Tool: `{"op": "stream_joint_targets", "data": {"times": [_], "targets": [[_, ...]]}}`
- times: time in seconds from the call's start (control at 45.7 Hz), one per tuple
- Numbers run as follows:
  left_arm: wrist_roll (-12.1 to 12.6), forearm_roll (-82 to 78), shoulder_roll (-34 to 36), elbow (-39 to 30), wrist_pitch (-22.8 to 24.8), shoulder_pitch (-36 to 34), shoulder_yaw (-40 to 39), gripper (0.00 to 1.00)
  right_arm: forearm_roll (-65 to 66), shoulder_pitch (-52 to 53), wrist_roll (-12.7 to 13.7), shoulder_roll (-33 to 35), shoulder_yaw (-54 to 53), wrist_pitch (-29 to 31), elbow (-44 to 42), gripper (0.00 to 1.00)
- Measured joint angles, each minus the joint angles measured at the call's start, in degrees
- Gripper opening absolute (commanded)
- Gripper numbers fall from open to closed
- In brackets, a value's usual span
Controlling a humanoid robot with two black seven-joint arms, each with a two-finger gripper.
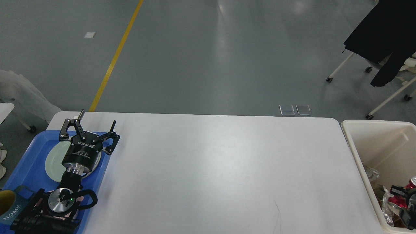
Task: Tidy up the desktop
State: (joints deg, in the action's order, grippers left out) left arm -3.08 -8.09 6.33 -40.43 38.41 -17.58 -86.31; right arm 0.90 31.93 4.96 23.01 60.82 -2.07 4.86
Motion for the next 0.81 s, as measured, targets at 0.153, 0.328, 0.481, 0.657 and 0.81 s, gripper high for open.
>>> {"op": "stream_joint_targets", "data": {"times": [0.153, 0.328, 0.481, 0.657, 0.81], "targets": [[0.0, 0.0, 0.01, 0.0, 0.0, 0.0, 0.0, 0.97, 0.11, -0.85, -0.05, -0.38, -0.17, -0.28, 0.28, 1.0], [0.0, 0.0, 0.01, 0.0, 0.0, 0.0, 0.0, 0.97, -0.15, -0.36, 0.13, -0.11, -2.82, -0.3, 0.47, 1.0], [0.0, 0.0, 0.01, 0.0, 0.0, 0.0, 0.0, 0.97, -0.65, 0.72, 0.2, 3.87, -16.36, -0.23, 0.47, 1.0], [0.0, 0.0, 0.01, 0.0, 0.0, 0.0, 0.0, 0.97, -0.53, 6.26, -0.15, 6.95, -34.14, -0.14, 1.37, 1.0], [0.0, 0.0, 0.03, 0.0, 0.0, 0.0, 0.0, 0.97, 0.18, 11.48, -2.89, 9.42, -54.79, -0.09, 7.31, 1.0]]}}
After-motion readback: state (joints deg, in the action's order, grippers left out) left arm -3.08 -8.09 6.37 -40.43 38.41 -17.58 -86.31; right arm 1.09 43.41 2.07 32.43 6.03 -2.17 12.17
